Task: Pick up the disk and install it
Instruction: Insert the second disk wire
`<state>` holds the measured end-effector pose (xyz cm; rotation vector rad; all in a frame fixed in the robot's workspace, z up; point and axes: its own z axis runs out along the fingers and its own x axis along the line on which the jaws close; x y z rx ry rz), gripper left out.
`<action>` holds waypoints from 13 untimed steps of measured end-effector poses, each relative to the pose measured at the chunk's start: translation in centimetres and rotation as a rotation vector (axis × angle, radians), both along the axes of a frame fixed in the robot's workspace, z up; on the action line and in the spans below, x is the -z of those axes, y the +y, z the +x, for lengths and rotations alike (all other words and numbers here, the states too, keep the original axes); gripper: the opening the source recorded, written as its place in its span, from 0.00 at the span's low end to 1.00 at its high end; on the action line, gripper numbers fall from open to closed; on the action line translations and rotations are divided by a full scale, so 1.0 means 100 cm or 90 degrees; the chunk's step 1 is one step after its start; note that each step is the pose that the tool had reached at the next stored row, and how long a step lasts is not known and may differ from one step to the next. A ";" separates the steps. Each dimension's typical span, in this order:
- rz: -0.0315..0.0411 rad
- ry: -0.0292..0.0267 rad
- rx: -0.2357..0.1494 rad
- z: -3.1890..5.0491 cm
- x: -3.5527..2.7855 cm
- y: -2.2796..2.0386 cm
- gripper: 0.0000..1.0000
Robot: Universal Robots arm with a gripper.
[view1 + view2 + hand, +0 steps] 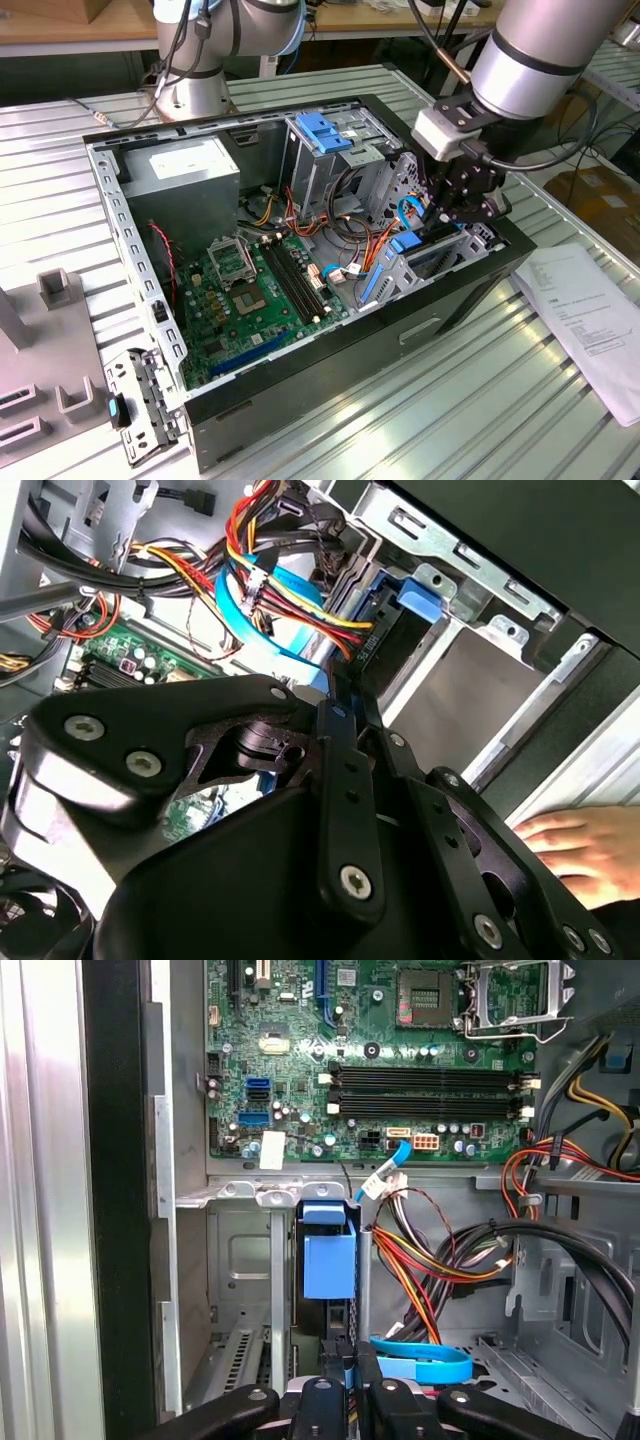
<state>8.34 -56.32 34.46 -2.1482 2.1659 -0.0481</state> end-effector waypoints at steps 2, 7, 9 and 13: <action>0.0014 0.0000 0.000 0.0000 0.0013 -0.0008 0.16; 0.0017 0.0000 0.000 0.0000 0.0055 -0.0030 0.16; 0.0023 -0.0001 0.000 0.0001 0.0057 -0.0029 0.17; 0.0020 0.0000 0.000 0.0000 -0.0106 -0.0030 0.22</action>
